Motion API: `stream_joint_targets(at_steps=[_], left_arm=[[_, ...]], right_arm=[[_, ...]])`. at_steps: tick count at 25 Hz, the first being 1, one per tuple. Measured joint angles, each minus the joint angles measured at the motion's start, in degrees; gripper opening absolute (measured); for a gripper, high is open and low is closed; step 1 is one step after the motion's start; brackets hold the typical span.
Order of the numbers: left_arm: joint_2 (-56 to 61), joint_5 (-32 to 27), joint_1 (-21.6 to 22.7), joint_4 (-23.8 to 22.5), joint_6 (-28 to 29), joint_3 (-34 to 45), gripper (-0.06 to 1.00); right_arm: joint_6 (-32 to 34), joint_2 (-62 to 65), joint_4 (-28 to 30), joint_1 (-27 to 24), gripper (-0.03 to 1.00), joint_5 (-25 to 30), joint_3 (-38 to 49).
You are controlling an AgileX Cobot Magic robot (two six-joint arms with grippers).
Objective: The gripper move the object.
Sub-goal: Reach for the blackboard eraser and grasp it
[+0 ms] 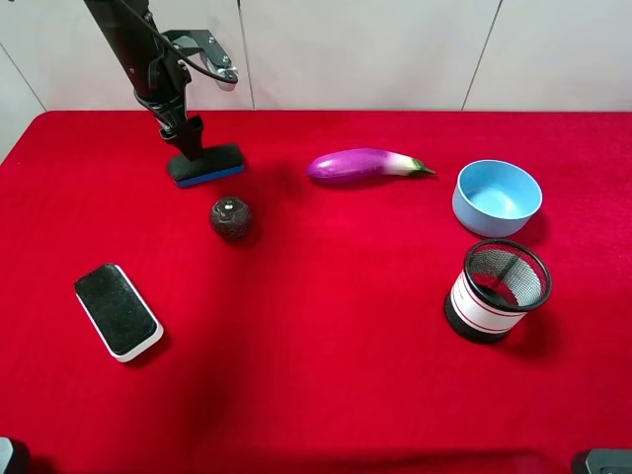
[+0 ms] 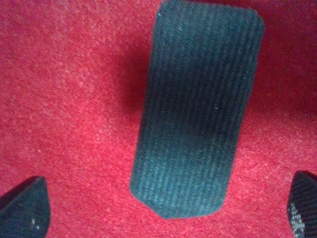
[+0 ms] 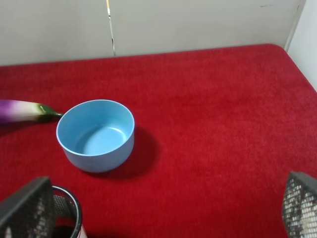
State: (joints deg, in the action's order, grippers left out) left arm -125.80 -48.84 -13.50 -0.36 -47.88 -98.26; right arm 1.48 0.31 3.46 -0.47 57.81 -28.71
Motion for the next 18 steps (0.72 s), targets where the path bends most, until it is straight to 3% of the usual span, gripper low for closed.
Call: stream_joint_targets(at_steps=[18], left_arm=[[-5.7,2.3,-1.1,2.8,-3.7,-1.2,0.94]], right_arm=[[0.0,0.0,0.0,0.0,0.69,0.0,0.0]])
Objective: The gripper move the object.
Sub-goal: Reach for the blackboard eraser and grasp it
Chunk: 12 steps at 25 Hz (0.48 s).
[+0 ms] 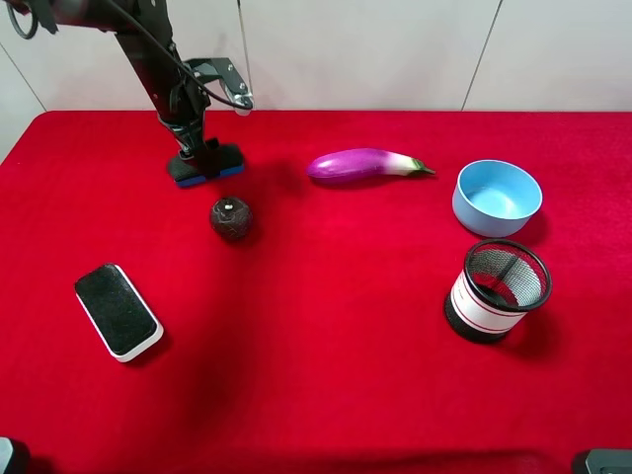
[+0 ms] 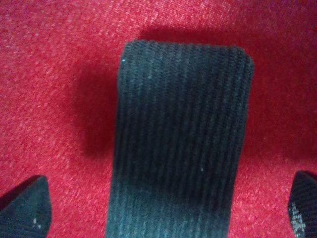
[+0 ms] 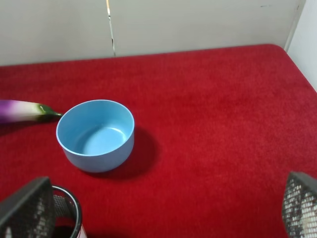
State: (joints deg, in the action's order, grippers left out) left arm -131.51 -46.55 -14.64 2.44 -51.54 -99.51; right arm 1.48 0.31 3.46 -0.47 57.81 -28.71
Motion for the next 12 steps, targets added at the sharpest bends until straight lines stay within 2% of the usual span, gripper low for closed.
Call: stream_joint_targets(at_steps=[12], left_arm=[[-3.2,2.5,0.0,1.5,-1.8,-0.6,0.93]], right_arm=[[0.0,0.0,0.0,0.0,0.69,0.0,0.0]])
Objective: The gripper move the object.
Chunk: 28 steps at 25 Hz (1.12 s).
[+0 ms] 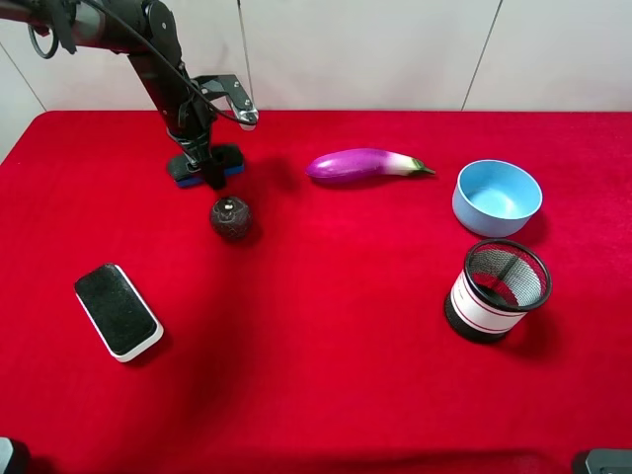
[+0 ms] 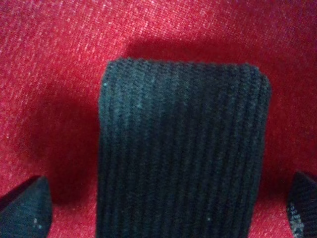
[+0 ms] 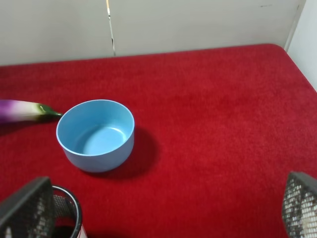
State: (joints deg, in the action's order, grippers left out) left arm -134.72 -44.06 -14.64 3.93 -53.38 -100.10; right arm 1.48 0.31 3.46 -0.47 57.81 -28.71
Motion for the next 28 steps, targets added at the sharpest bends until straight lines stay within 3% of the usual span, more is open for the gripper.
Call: stream_joint_targets(at_steps=[3,12,28], left_arm=[[0.0,0.0,0.0,0.0,-0.4,-0.1,0.87],[0.0,-0.1,0.0,1.8,-0.7,-0.1,0.56],[0.0,-0.1,0.0,2.1,-0.8,-0.1,0.55]], right_arm=[[0.0,0.0,0.0,0.0,0.69,0.0,0.0],[0.0,0.0,0.0,0.0,0.69,0.0,0.0],[0.0,0.0,0.0,0.0,0.69,0.0,0.0]])
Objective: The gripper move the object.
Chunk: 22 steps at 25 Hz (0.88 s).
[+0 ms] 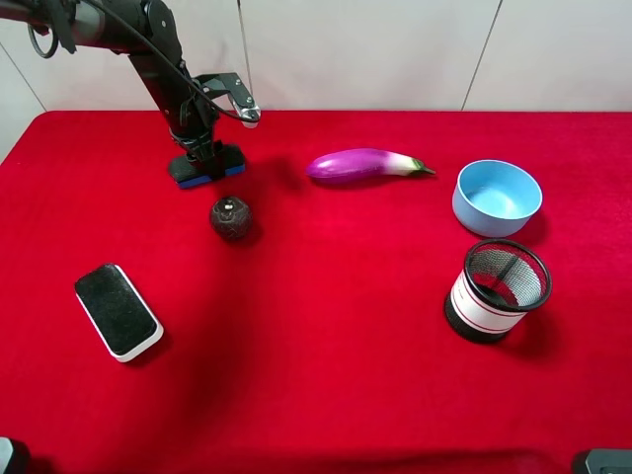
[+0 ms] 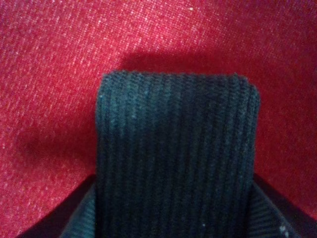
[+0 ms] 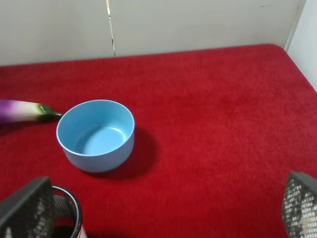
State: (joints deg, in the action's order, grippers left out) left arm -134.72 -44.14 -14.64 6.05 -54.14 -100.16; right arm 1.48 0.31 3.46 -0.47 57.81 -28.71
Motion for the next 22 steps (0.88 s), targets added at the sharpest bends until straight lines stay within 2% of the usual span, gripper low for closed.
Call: stream_joint_targets(at_steps=[6,11,17,22], left_arm=[[1.5,-0.4,0.0,0.1,-0.1,-0.1,0.55],[3.4,-4.4,0.0,0.4,1.5,-2.4,0.55],[6.5,-7.6,-0.6,0.3,5.6,-4.0,0.55],[10.0,-10.0,-2.7,-1.8,10.7,-4.3,0.55]], right_arm=[[0.0,0.0,0.0,0.0,0.69,0.0,0.0],[0.0,0.0,0.0,0.0,0.69,0.0,0.0],[0.0,0.0,0.0,0.0,0.69,0.0,0.0],[0.0,0.0,0.0,0.0,0.69,0.0,0.0]])
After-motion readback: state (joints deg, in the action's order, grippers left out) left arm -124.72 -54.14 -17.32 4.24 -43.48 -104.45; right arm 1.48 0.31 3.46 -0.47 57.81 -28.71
